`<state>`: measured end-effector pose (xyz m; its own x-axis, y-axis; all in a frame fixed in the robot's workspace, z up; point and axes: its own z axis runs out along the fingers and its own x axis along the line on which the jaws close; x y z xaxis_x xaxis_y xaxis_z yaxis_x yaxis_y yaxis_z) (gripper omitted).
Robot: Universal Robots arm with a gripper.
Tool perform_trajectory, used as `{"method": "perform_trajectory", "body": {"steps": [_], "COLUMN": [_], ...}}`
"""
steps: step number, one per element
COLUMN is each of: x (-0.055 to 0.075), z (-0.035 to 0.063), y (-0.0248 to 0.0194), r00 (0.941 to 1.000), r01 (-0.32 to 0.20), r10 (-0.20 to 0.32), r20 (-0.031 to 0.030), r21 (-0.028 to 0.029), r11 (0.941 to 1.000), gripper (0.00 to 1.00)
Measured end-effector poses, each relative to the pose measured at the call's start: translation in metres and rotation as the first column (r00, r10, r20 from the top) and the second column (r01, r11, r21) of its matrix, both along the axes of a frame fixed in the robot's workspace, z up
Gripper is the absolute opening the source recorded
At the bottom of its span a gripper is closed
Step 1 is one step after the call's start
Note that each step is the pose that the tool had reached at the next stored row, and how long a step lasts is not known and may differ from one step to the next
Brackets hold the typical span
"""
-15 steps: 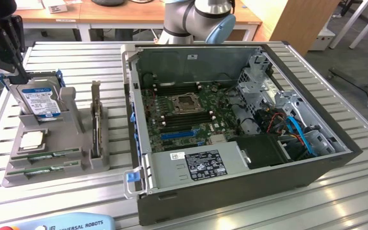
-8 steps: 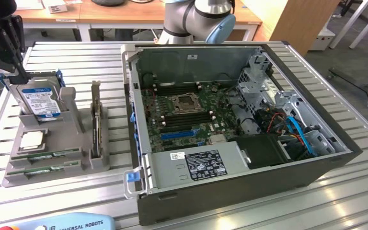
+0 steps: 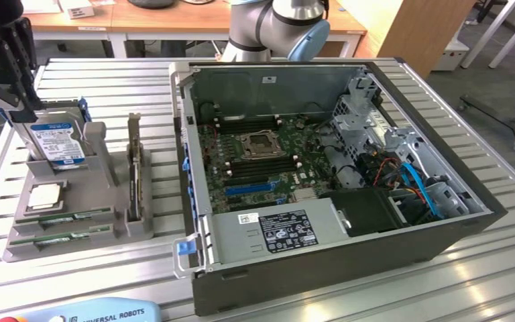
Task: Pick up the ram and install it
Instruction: 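Pick up the ram and move it above insertion slot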
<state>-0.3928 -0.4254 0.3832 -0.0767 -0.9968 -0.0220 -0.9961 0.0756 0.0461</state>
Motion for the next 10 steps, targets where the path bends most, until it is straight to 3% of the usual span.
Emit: {"method": "perform_trajectory", "body": {"steps": [10], "x": [0.0], "z": [-0.0021], "y": [0.0], "r00": [1.0], "r01": [0.0], "r10": [0.0], "r20": [0.0002], "r21": [0.0001], "r11": [1.0], "gripper": [0.29]}}
